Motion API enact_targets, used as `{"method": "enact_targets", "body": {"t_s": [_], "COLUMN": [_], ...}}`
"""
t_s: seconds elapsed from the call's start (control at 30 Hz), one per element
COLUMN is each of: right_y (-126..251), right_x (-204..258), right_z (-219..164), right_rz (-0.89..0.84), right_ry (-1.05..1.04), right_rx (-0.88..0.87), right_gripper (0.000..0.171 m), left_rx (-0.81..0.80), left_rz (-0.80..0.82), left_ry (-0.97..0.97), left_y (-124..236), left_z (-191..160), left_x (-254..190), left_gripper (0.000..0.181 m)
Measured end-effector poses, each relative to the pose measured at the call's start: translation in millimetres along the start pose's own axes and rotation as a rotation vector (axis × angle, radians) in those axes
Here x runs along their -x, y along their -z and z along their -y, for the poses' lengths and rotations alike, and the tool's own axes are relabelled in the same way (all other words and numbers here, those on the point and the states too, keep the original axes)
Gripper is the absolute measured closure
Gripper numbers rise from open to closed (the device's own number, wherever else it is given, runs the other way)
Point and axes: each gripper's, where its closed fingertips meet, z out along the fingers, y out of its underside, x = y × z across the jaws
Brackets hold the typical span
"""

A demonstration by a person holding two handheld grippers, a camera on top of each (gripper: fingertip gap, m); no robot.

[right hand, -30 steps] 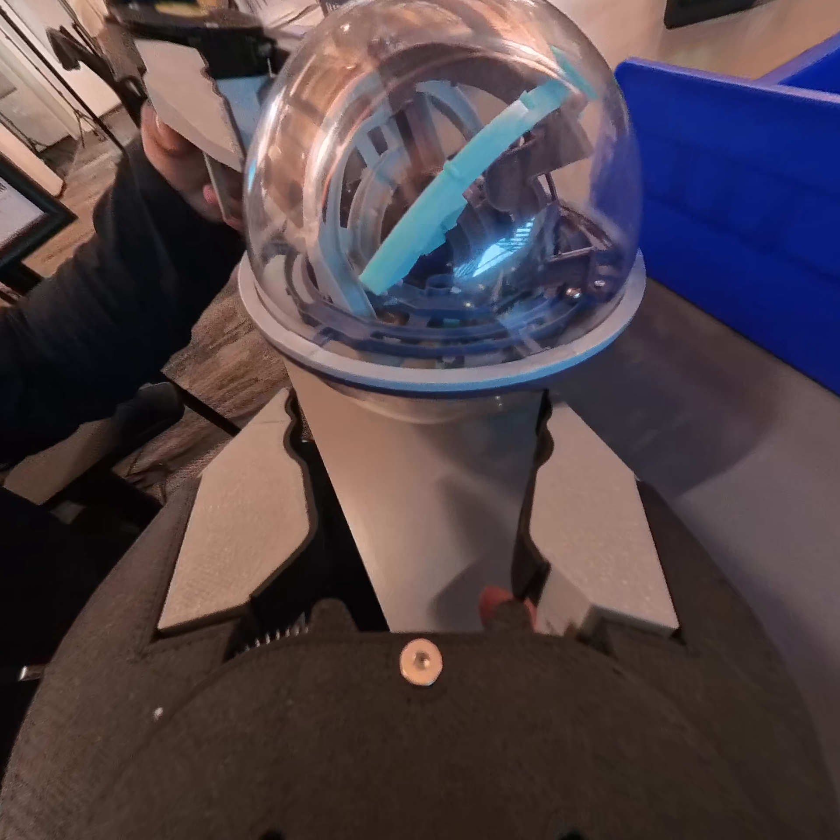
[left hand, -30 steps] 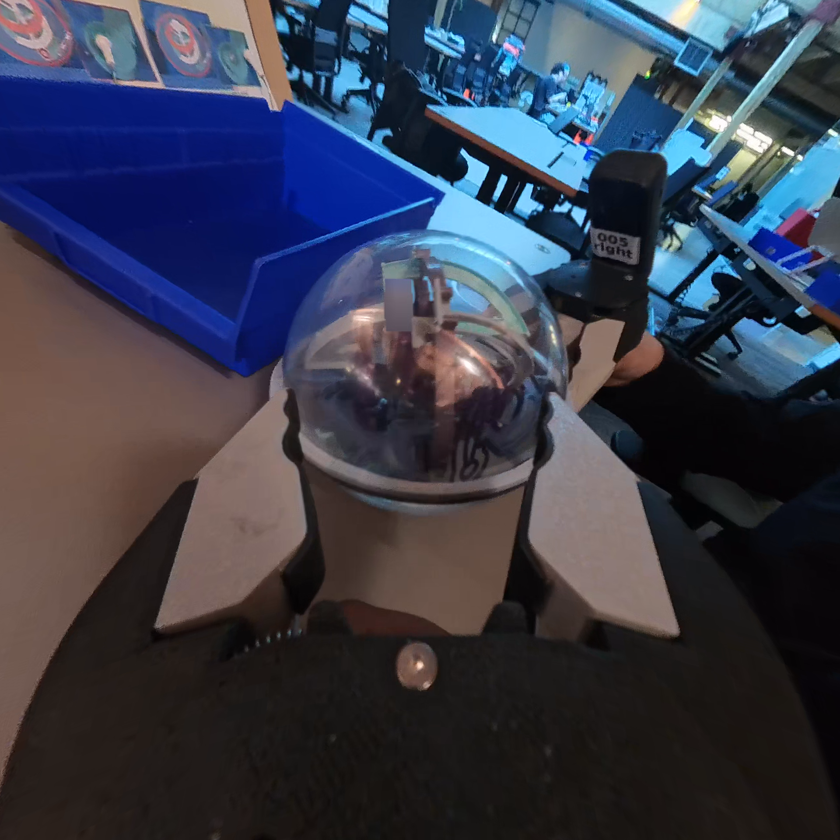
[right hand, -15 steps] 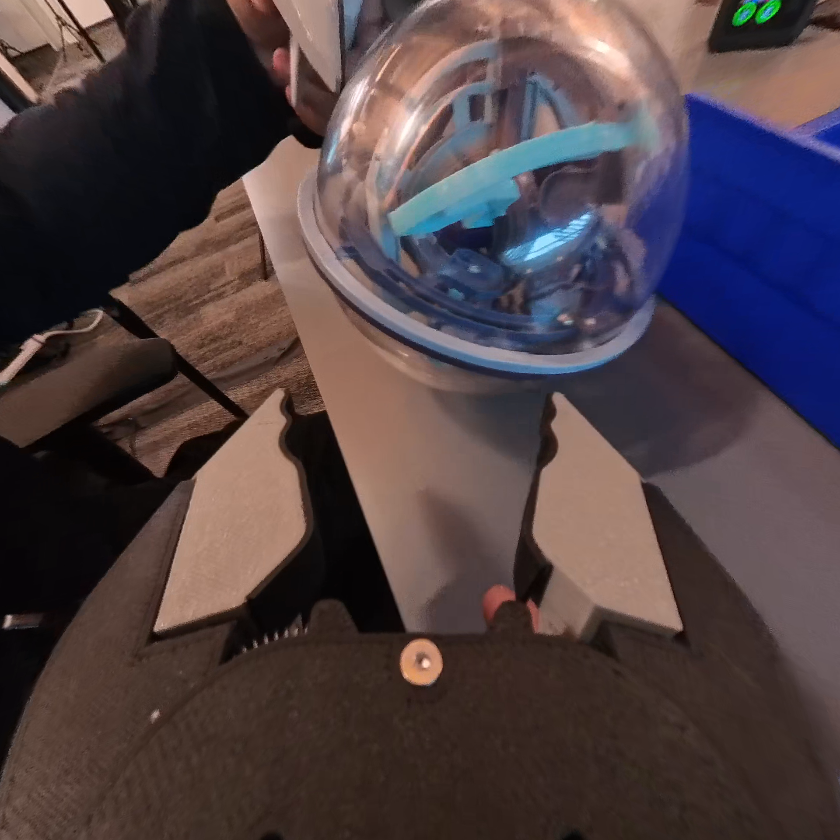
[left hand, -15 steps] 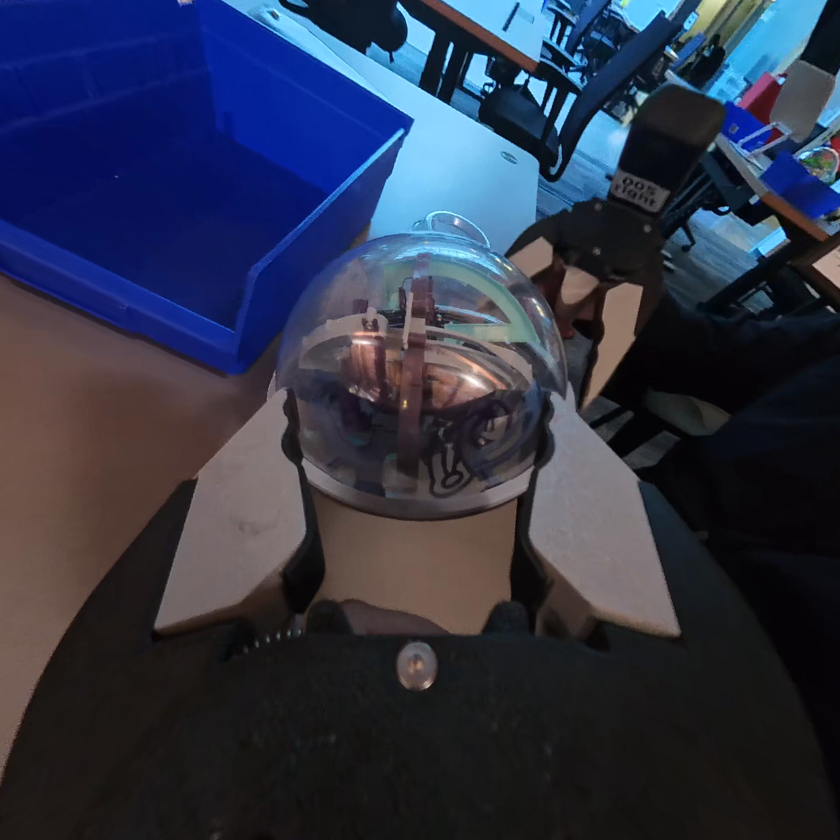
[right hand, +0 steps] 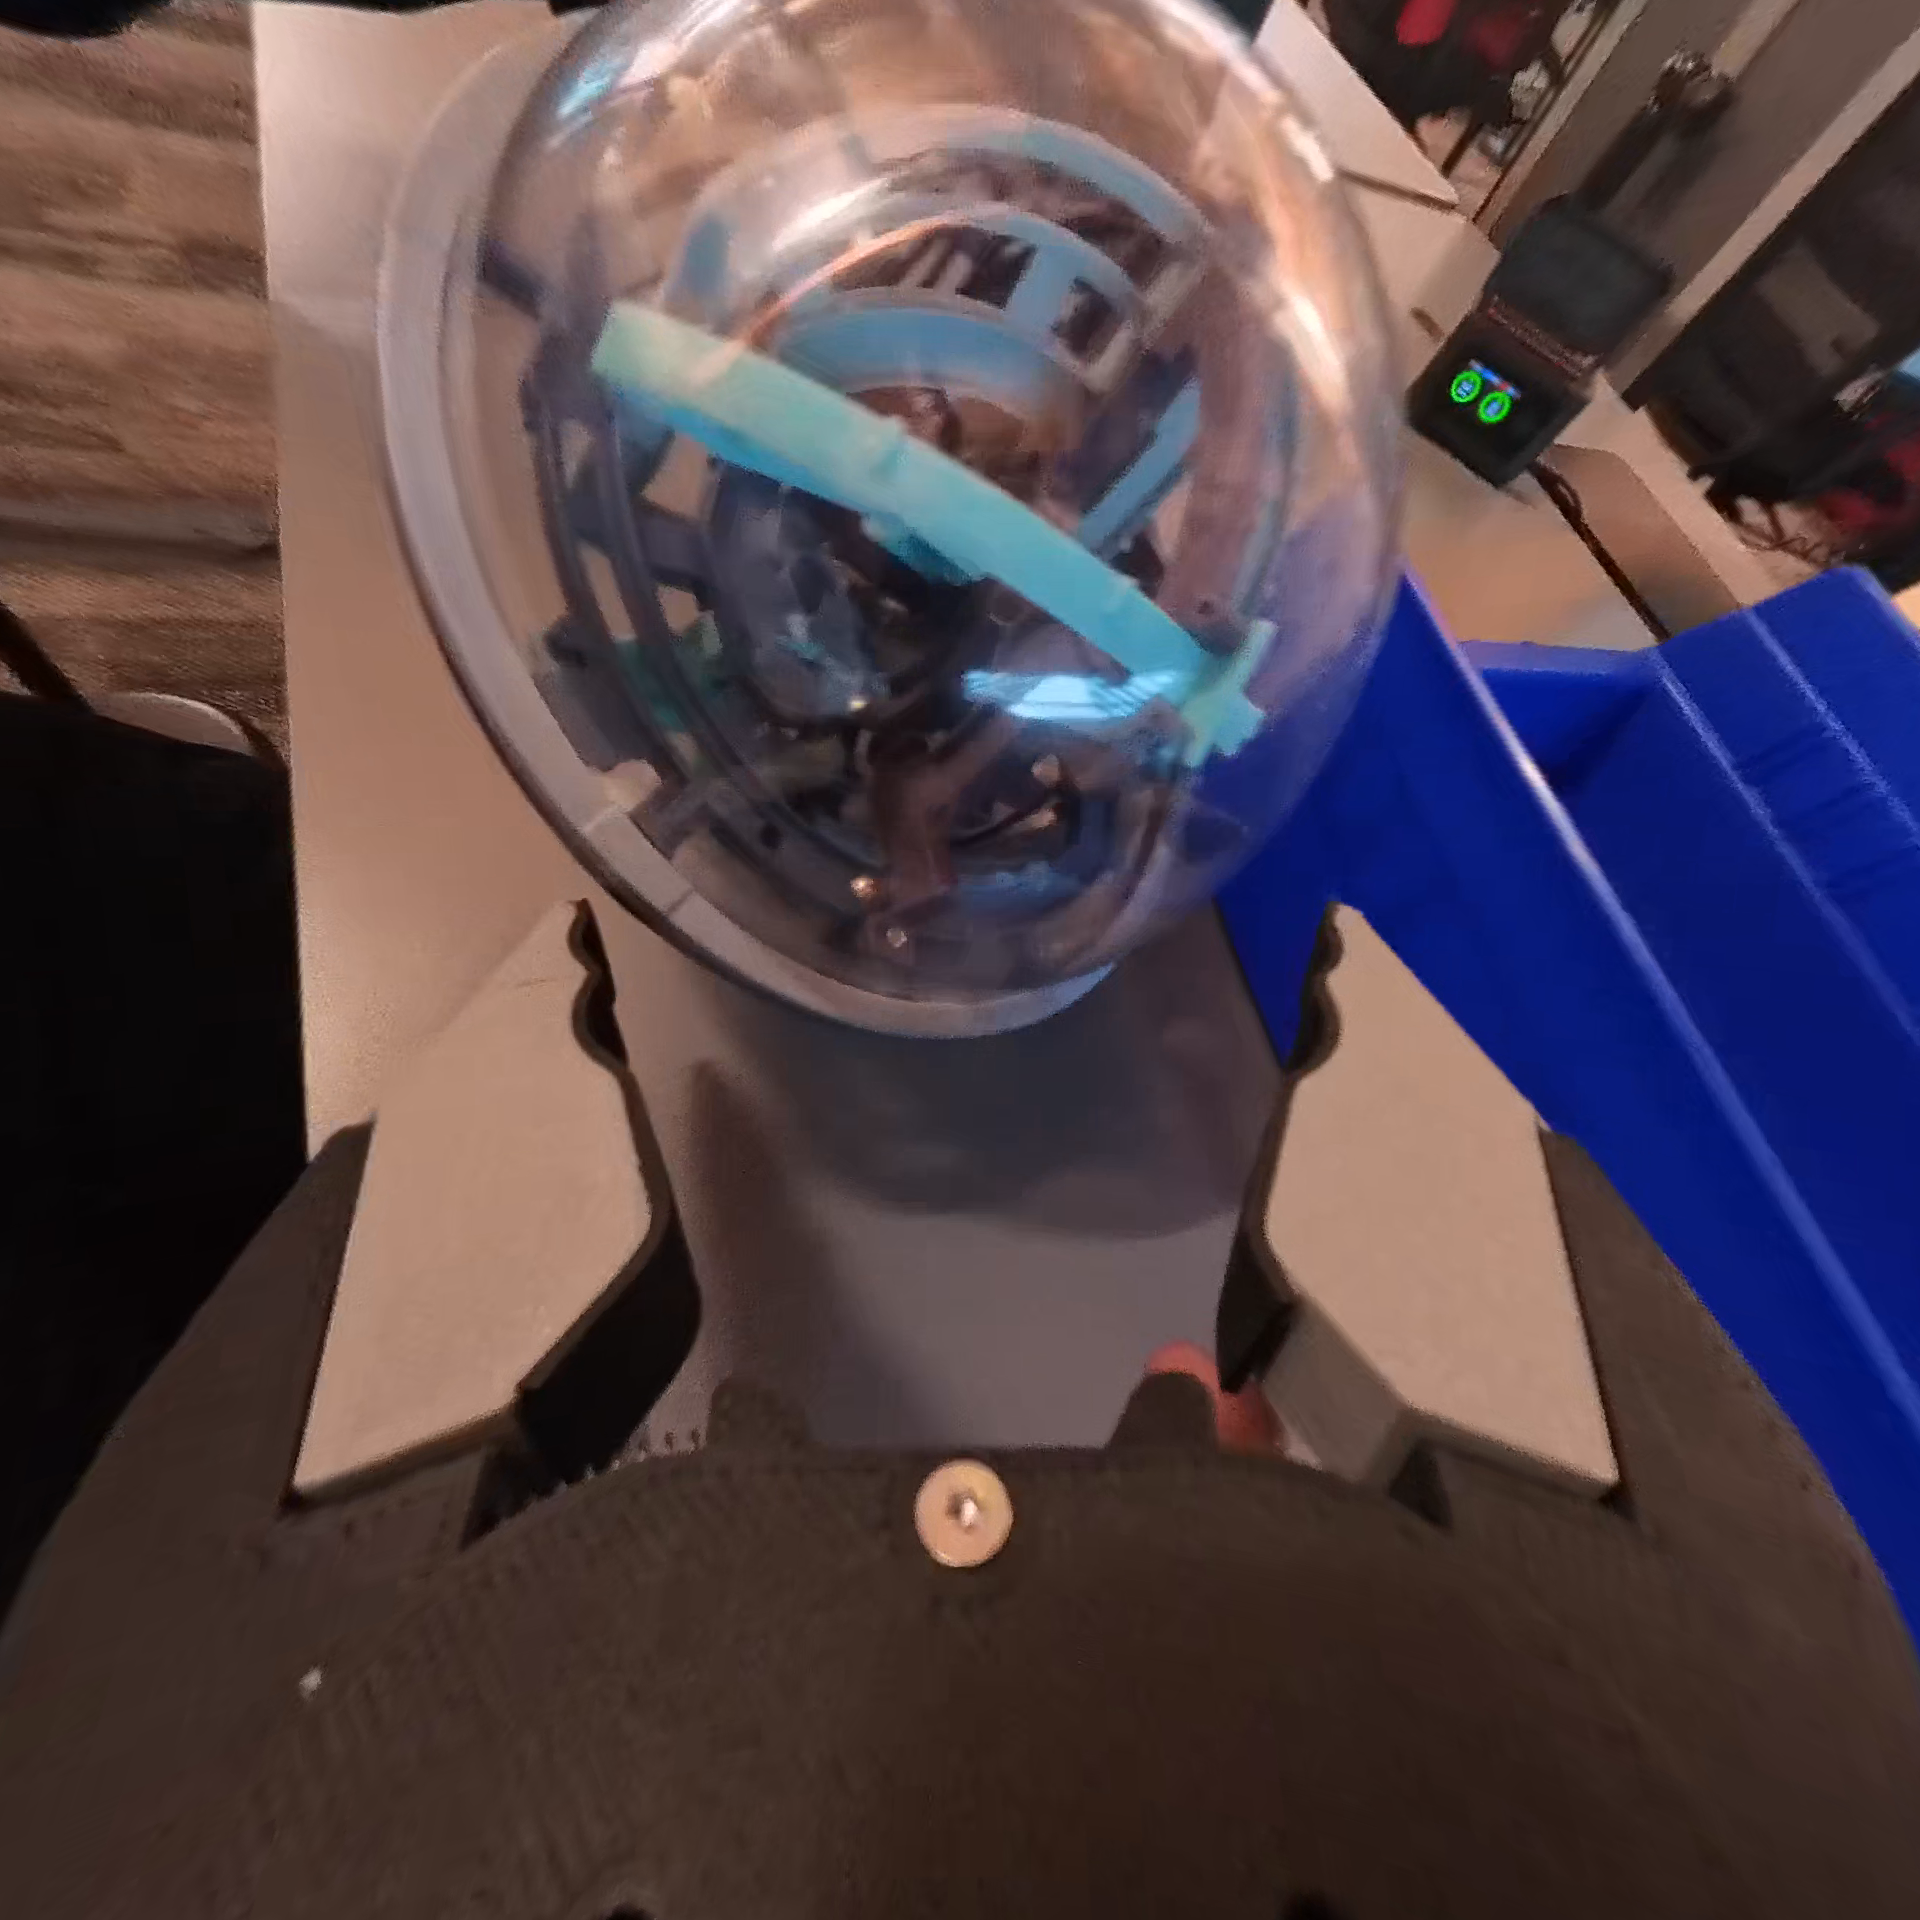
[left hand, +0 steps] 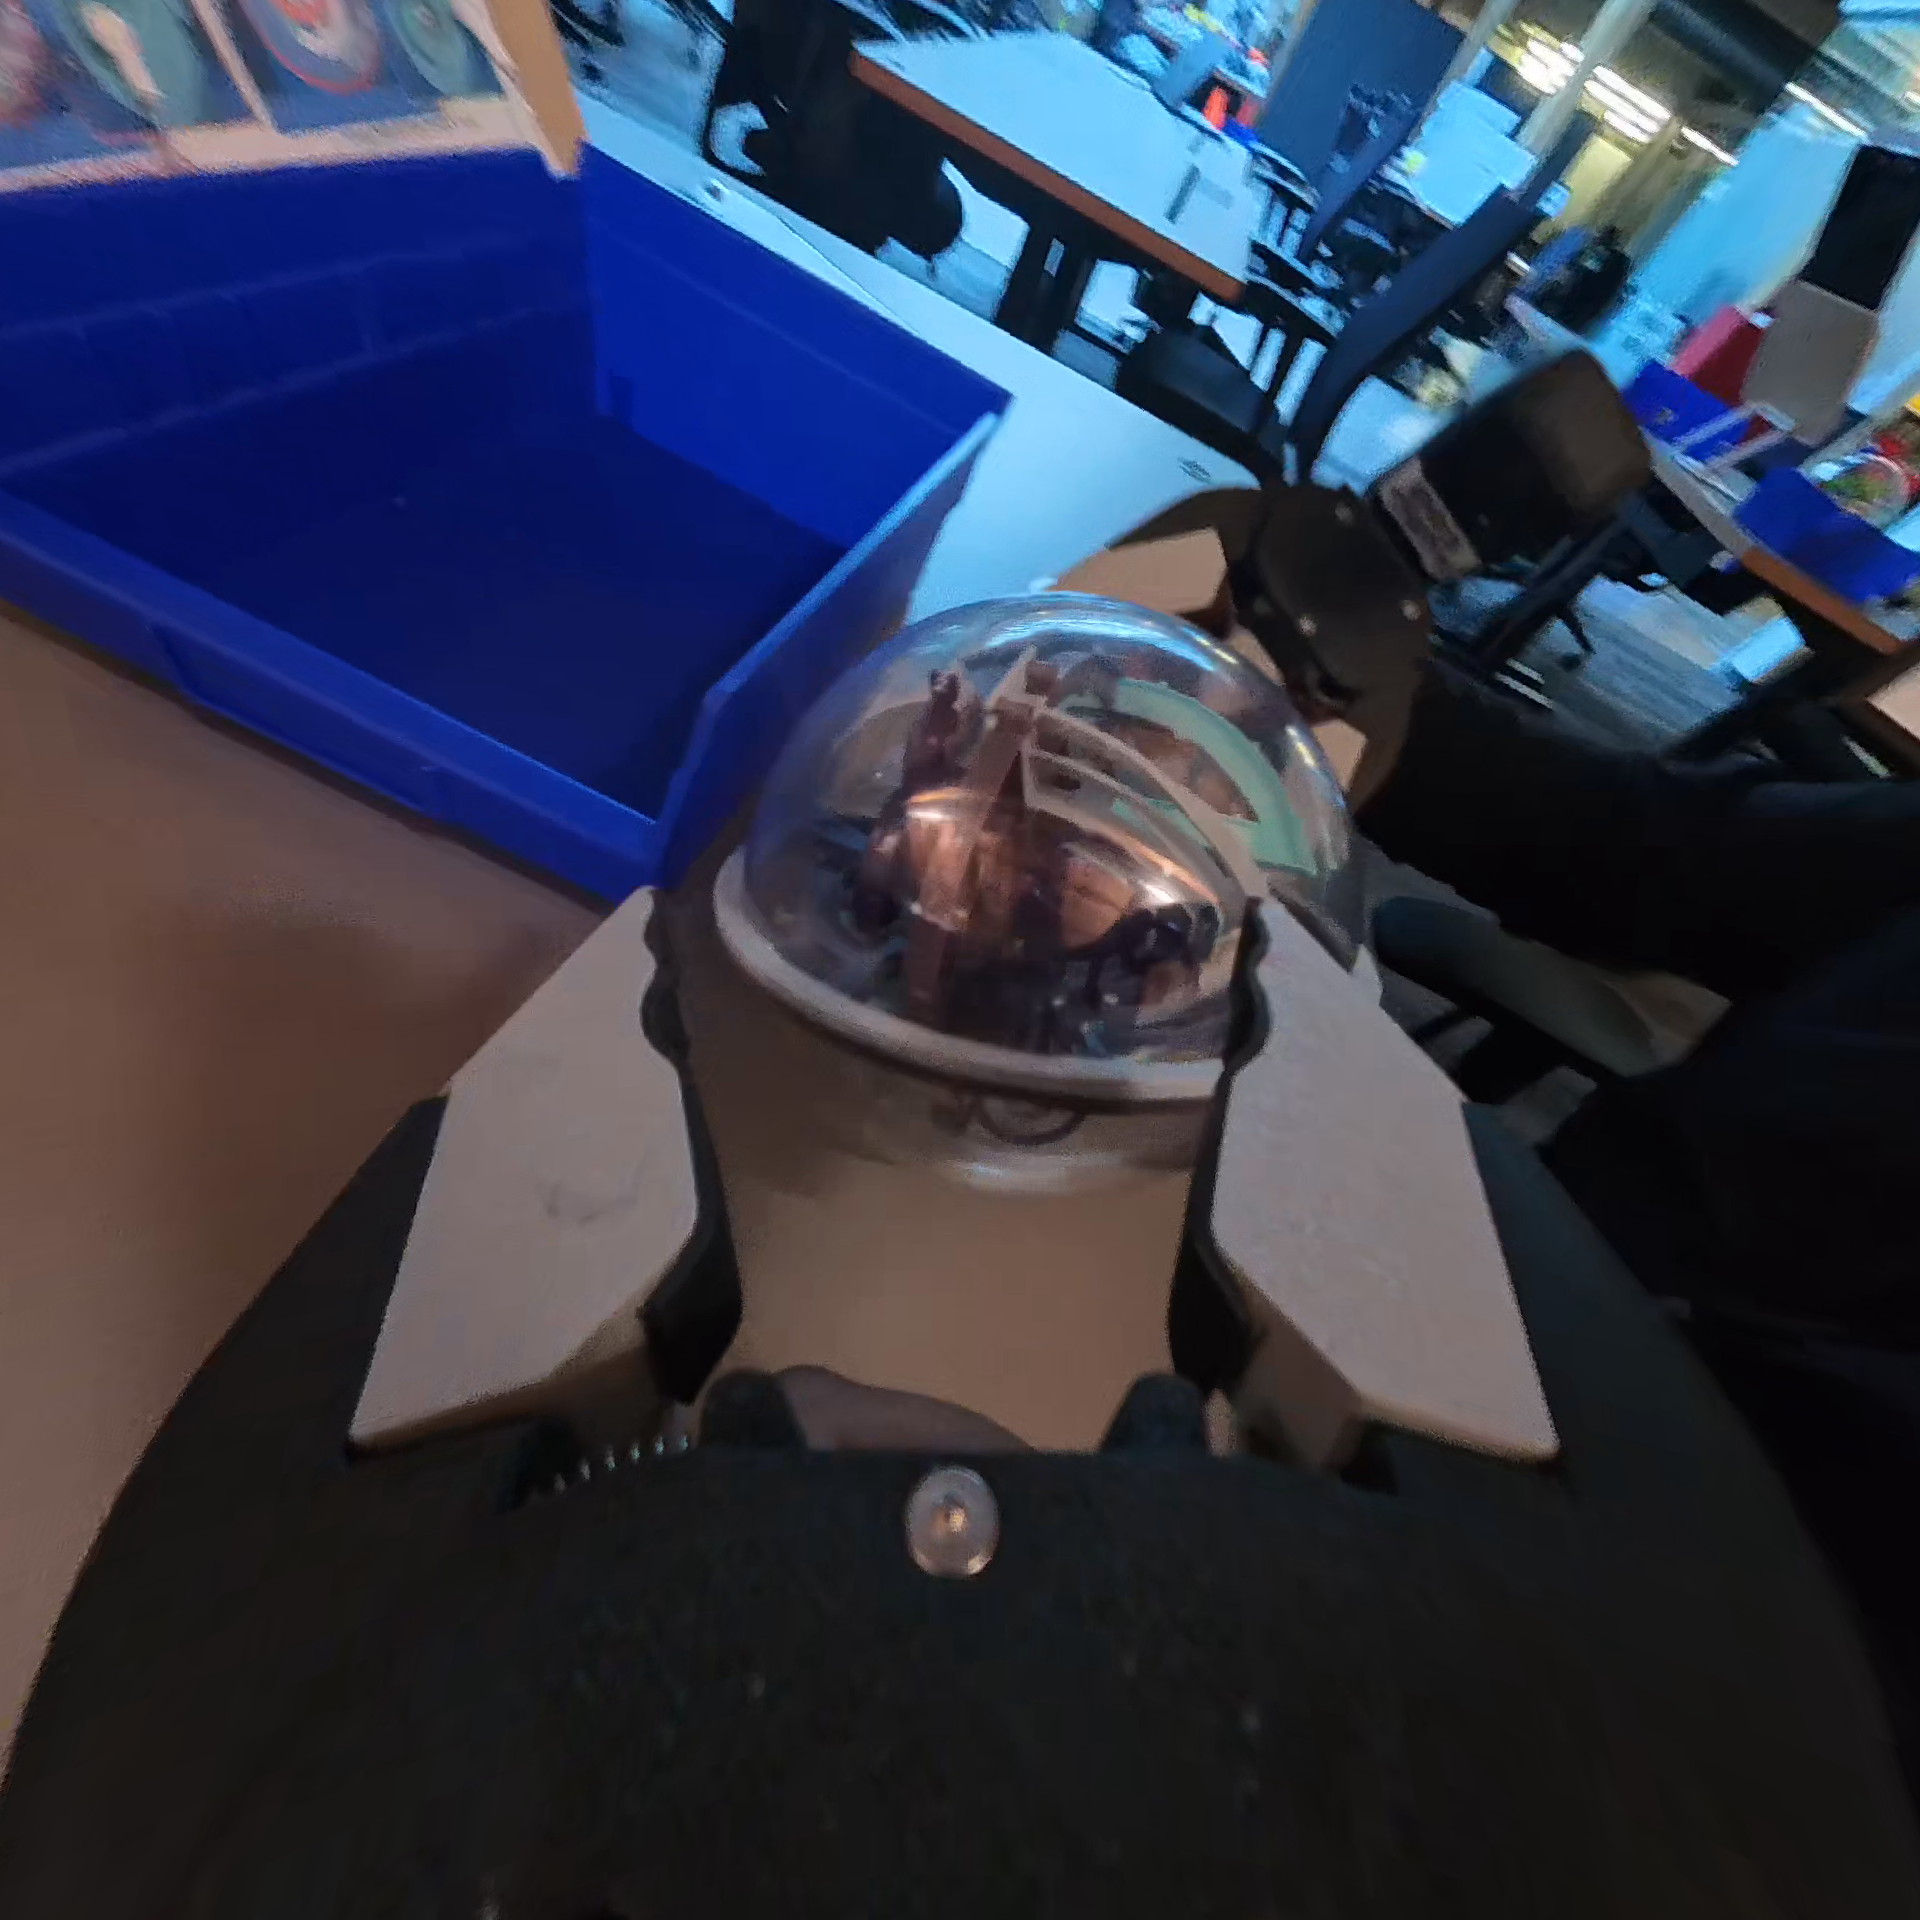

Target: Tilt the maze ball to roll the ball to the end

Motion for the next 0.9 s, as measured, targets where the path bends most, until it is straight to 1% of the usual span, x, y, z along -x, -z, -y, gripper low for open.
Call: {"method": "enact_targets", "body": {"t_s": [0.07,0.13,0.23,0.4,0.53,0.63,0.7,0.73,0.8,0.9], "right_y": [-6,-9,-11,-7,8,27,35,38,41,37], "right_x": [6,8,11,18,25,10,-5,-10,-19,-30], "right_z": [-1,-4,-6,-7,-9,0,10,16,28,37], "right_rz": [-0.017,-0.044,-0.056,-0.066,-0.026,0.018,0.061,0.085,0.133,0.208], "right_ry": [0.002,-0.001,-0.043,-0.083,-0.056,-0.076,-0.111,-0.109,-0.090,-0.098], "right_rx": [-0.010,-0.001,-0.003,0.001,0.016,-0.033,-0.061,-0.085,-0.124,-0.137], "right_gripper": [0.053,0.051,0.058,0.058,0.053,0.051,0.045,0.046,0.045,0.044], "left_rx": [-0.063,-0.104,-0.080,-0.024,0.030,0.044,0.044,0.044,0.044,0.042], "left_rz": [0.104,0.194,0.235,0.239,0.232,0.199,0.180,0.170,0.158,0.161], "left_ry": [-0.035,-0.076,-0.117,-0.137,-0.158,-0.177,-0.173,-0.172,-0.176,-0.177], "left_y": [12,27,34,11,-1,-6,-6,-7,-8,-9], "left_z": [1,-5,-28,-57,-67,-67,-65,-65,-64,-65], "left_x": [8,8,-3,-12,-8,-8,-7,-7,-7,-6], "left_gripper": [0.074,0.073,0.067,0.065,0.067,0.068,0.070,0.070,0.070,0.071]}}
